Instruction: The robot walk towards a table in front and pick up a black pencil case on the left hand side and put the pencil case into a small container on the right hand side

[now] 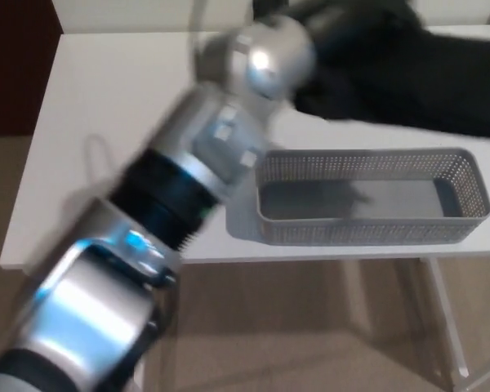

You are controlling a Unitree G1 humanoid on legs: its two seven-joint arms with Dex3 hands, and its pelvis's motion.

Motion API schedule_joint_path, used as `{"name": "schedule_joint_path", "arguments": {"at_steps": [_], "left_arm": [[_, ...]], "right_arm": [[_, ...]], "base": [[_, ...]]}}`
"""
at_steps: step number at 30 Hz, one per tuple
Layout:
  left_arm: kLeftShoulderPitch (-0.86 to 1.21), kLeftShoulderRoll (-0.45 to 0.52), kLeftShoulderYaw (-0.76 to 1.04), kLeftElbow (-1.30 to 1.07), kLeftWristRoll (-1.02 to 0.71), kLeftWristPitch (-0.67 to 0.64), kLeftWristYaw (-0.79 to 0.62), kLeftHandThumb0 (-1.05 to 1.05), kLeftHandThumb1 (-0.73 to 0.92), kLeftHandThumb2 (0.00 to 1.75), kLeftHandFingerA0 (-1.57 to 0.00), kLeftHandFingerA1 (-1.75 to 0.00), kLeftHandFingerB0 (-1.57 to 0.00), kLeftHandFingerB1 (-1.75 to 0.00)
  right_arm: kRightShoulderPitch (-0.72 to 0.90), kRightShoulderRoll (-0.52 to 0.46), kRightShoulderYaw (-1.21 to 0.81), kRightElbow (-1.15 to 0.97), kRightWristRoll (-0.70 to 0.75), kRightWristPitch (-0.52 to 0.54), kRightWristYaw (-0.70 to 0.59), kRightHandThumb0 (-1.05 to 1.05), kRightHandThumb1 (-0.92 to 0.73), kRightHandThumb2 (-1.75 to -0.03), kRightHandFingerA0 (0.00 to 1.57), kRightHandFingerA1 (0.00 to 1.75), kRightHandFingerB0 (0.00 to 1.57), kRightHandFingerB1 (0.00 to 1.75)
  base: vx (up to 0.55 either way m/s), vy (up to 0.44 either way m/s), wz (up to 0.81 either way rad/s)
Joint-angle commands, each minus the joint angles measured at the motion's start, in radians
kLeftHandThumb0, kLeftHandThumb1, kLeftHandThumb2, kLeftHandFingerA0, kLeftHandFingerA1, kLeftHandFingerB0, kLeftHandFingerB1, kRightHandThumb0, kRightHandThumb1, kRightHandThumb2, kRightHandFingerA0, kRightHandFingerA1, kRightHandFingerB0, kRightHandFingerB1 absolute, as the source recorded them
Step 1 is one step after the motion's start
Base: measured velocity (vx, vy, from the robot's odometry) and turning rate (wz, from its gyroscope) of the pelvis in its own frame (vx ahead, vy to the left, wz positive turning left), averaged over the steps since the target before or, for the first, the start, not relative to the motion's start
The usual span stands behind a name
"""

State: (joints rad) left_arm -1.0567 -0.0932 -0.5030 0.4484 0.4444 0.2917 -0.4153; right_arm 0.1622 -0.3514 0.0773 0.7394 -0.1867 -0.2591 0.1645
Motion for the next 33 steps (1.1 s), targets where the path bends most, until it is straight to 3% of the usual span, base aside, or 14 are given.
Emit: {"name": "schedule_joint_path", "arguments": {"at_steps": [1, 2, 3, 4, 6, 7, 8, 14, 15, 21, 22, 29, 31, 33], "left_arm": [[-0.014, -0.077, -0.028, -0.008, 0.019, 0.111, -0.005, -0.19, 0.67, 0.8, -1.06, -1.1, -0.84, -0.82], [-0.006, -0.099, -0.034, -0.006, 0.02, 0.122, 0.005, -0.16, 0.65, 0.77, -1.07, -0.99, -0.82, -0.81], [0.004, -0.123, -0.042, 0.0, 0.024, 0.129, 0.019, -0.16, 0.65, 0.77, -1.07, -0.99, -0.82, -0.81], [0.014, -0.132, -0.051, 0.002, 0.028, 0.127, 0.025, -0.18, 0.69, 0.67, -1.07, -0.93, -0.8, -0.58], [0.027, -0.145, -0.059, 0.006, 0.032, 0.128, 0.03, -0.18, 0.69, 0.65, -1.08, -0.91, -0.77, -0.55], [0.04, -0.157, -0.06, 0.008, 0.026, 0.132, 0.032, -0.17, 0.68, 0.73, -1.08, -1.05, -0.83, -0.7], [0.066, -0.174, -0.07, 0.013, 0.021, 0.133, 0.036, -0.11, 0.61, 0.86, -1.1, -1.07, -0.88, -0.85], [0.142, -0.187, -0.108, 0.0, 0.025, 0.147, 0.059, -0.15, 0.64, 0.9, -1.09, -1.16, -0.83, -1.05], [0.167, -0.185, -0.117, 0.006, 0.025, 0.146, 0.068, -0.16, 0.67, 0.82, -1.11, -1.18, -0.82, -1.02], [0.206, -0.157, -0.112, 0.0, 0.026, 0.16, 0.092, -0.14, 0.66, 0.82, -1.13, -1.16, -0.86, -0.82], [0.21, -0.152, -0.107, 0.001, 0.026, 0.162, 0.098, -0.14, 0.68, 0.81, -1.08, -1.25, -0.82, -0.89], [0.221, -0.132, -0.038, 0.034, 0.02, 0.167, 0.163, -0.18, 0.63, 0.85, -1.1, -1.25, -0.8, -0.97], [0.231, -0.127, -0.005, 0.048, 0.015, 0.132, 0.213, -0.22, 0.75, 0.85, -1.07, -1.27, -0.78, -1.03], [0.231, -0.127, 0.012, 0.052, 0.016, 0.132, 0.232, -0.23, 0.78, 0.78, -1.04, -1.27, -0.76, -0.98]], "right_arm": [[0.006, -0.002, 0.001, -0.001, 0.003, -0.002, 0.005, -0.55, -0.53, -0.57, 0.87, 0.47, 0.72, 0.44], [0.005, -0.002, 0.002, -0.005, 0.001, 0.003, 0.004, -0.55, -0.54, -0.57, 0.86, 0.47, 0.7, 0.44], [0.005, -0.002, 0.005, -0.01, -0.002, 0.01, 0.003, -0.55, -0.54, -0.57, 0.86, 0.47, 0.7, 0.44], [0.008, -0.003, 0.006, -0.02, -0.004, 0.017, 0.004, -0.55, -0.54, -0.57, 0.86, 0.47, 0.7, 0.44], [0.012, -0.008, 0.01, -0.032, -0.009, 0.021, 0.003, -0.55, -0.54, -0.57, 0.86, 0.47, 0.69, 0.44], [0.012, -0.01, 0.013, -0.036, -0.013, 0.025, 0.003, -0.54, -0.54, -0.57, 0.86, 0.47, 0.69, 0.44], [0.012, -0.011, 0.016, -0.043, -0.014, 0.032, 0.005, -0.54, -0.54, -0.57, 0.86, 0.47, 0.68, 0.44], [0.008, -0.009, 0.025, -0.066, -0.013, 0.056, 0.008, -0.53, -0.54, -0.57, 0.86, 0.47, 0.72, 0.44], [0.012, -0.011, 0.026, -0.074, -0.011, 0.059, 0.011, -0.53, -0.54, -0.57, 0.85, 0.47, 0.73, 0.44], [0.011, -0.021, 0.034, -0.065, -0.018, 0.042, 0.015, -0.54, -0.54, -0.57, 0.89, 0.47, 0.71, 0.44], [0.01, -0.021, 0.036, -0.064, -0.019, 0.043, 0.014, -0.55, -0.54, -0.58, 0.89, 0.47, 0.7, 0.43], [0.017, -0.023, 0.036, -0.056, -0.012, 0.033, 0.021, -0.55, -0.54, -0.57, 0.89, 0.47, 0.7, 0.43], [0.017, -0.018, 0.032, -0.051, -0.006, 0.031, 0.023, -0.55, -0.53, -0.57, 0.88, 0.47, 0.7, 0.43], [0.017, -0.014, 0.03, -0.054, -0.001, 0.029, 0.023, -0.54, -0.53, -0.57, 0.89, 0.47, 0.71, 0.44]], "base": [[0.0, 0.0, 0.0], [0.0, 0.0, 0.0], [0.0, 0.0, 0.0], [0.0, 0.0, 0.0], [0.0, 0.0, 0.0], [0.0, 0.0, 0.0], [0.0, 0.0, 0.0], [0.0, 0.0, 0.0], [0.0, 0.0, 0.0], [0.0, 0.0, 0.0], [0.0, 0.0, 0.0], [0.0, 0.0, 0.0], [0.0, 0.0, 0.0], [0.0, 0.0, 0.0]]}}
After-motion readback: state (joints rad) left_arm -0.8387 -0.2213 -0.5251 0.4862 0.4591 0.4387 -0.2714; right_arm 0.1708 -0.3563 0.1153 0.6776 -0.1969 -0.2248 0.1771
